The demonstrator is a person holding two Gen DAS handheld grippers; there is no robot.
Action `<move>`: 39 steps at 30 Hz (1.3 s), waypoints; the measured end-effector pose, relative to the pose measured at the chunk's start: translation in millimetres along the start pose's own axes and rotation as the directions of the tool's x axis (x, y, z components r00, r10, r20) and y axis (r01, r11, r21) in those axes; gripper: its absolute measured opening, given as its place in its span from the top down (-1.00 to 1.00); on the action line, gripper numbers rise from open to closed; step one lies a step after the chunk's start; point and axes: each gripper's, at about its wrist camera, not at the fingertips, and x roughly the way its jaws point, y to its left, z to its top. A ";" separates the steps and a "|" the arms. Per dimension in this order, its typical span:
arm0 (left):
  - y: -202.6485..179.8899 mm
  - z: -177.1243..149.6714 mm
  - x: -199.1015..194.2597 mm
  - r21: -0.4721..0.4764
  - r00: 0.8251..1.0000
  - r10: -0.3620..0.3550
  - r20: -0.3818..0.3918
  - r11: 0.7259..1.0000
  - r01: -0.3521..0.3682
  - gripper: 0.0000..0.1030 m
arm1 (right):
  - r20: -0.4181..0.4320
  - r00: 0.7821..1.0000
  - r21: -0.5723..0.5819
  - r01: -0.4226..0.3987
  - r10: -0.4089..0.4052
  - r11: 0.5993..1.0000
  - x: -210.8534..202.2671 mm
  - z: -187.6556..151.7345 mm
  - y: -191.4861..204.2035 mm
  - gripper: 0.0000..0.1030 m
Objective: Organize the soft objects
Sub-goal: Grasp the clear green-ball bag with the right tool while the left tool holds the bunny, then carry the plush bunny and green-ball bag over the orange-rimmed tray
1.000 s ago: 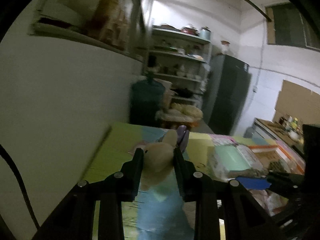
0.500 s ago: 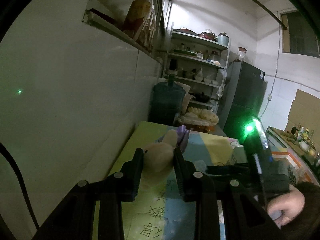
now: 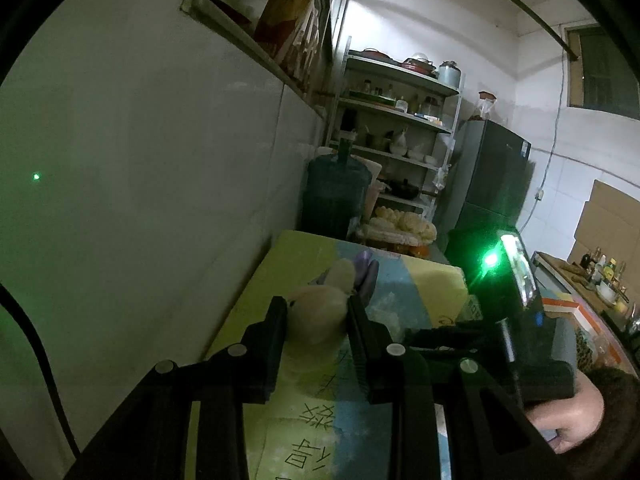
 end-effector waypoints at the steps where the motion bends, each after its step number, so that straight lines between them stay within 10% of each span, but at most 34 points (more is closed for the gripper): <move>1: -0.6 0.6 1.1 0.000 1.000 -0.001 -0.001 1.000 0.001 0.40 | 0.009 1.000 0.000 0.000 0.000 1.000 -3.0 -0.7 -0.3 0.21; 39: -96.0 -4.1 9.8 0.139 0.991 -0.135 -0.020 0.981 0.136 0.40 | 0.310 0.946 0.140 0.050 -0.091 0.989 -175.3 -73.8 -66.2 0.21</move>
